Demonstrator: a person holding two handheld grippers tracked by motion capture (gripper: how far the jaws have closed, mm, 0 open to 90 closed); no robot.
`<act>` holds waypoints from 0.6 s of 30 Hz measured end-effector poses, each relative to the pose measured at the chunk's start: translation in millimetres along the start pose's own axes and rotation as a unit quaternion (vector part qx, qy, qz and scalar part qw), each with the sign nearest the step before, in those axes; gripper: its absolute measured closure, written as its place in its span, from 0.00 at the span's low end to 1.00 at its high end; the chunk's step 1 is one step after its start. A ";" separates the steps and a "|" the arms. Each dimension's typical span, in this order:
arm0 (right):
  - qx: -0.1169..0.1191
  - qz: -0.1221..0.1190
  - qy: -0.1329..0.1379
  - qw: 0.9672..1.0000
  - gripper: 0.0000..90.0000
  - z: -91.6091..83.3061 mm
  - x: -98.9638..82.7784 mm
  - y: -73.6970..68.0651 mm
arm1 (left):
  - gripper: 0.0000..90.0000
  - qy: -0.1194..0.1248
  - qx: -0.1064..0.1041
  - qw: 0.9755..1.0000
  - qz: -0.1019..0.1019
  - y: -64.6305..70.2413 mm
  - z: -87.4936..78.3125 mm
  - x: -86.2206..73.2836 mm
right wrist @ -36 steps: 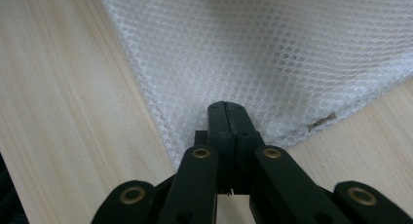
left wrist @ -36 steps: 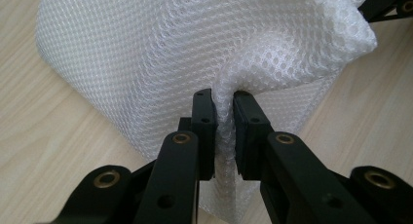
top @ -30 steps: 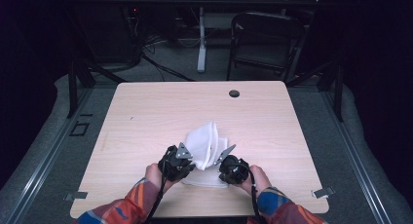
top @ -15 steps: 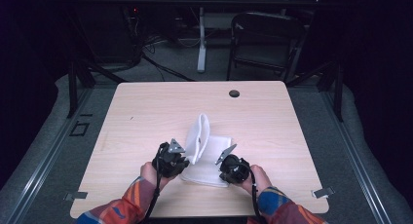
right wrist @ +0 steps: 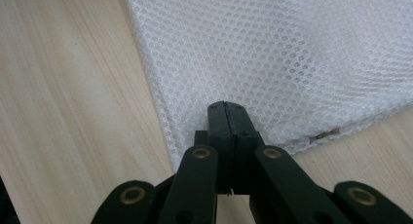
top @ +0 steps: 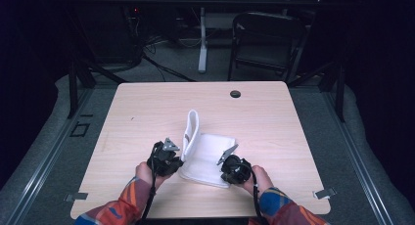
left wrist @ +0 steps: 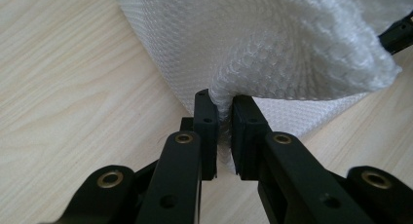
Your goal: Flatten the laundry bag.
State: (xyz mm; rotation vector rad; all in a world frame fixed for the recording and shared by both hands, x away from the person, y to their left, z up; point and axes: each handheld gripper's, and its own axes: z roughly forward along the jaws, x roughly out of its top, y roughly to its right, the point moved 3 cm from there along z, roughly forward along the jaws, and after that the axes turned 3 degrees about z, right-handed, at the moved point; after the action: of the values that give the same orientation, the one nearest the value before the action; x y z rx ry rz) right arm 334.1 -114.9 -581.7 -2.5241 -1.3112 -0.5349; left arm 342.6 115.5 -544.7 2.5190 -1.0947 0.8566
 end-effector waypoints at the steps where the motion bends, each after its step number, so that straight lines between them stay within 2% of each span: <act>1: -0.001 -0.001 -0.002 1.000 1.00 -0.3 -0.1 0.5 | 0.92 -0.002 -0.001 1.000 -0.001 -0.8 -0.1 -0.9; 5: -0.001 0.002 -0.003 1.000 1.00 -0.9 -0.7 2.0 | 0.93 -0.009 0.000 1.000 -0.001 -2.4 -0.6 -2.6; 13: -0.010 0.004 -0.012 1.000 1.00 -2.8 -2.3 5.9 | 0.93 -0.021 -0.012 1.000 -0.006 0.3 -0.6 -7.2; 18: -0.017 0.012 -0.013 1.000 1.00 -4.5 -4.7 11.9 | 0.93 -0.032 -0.019 0.999 0.004 4.8 -0.3 -8.7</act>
State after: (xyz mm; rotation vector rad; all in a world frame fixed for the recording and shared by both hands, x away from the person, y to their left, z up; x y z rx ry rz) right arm 340.5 -126.8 -580.2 -2.5799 -1.2895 -0.5242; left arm 334.2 117.4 -549.8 2.5294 -1.1304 0.7544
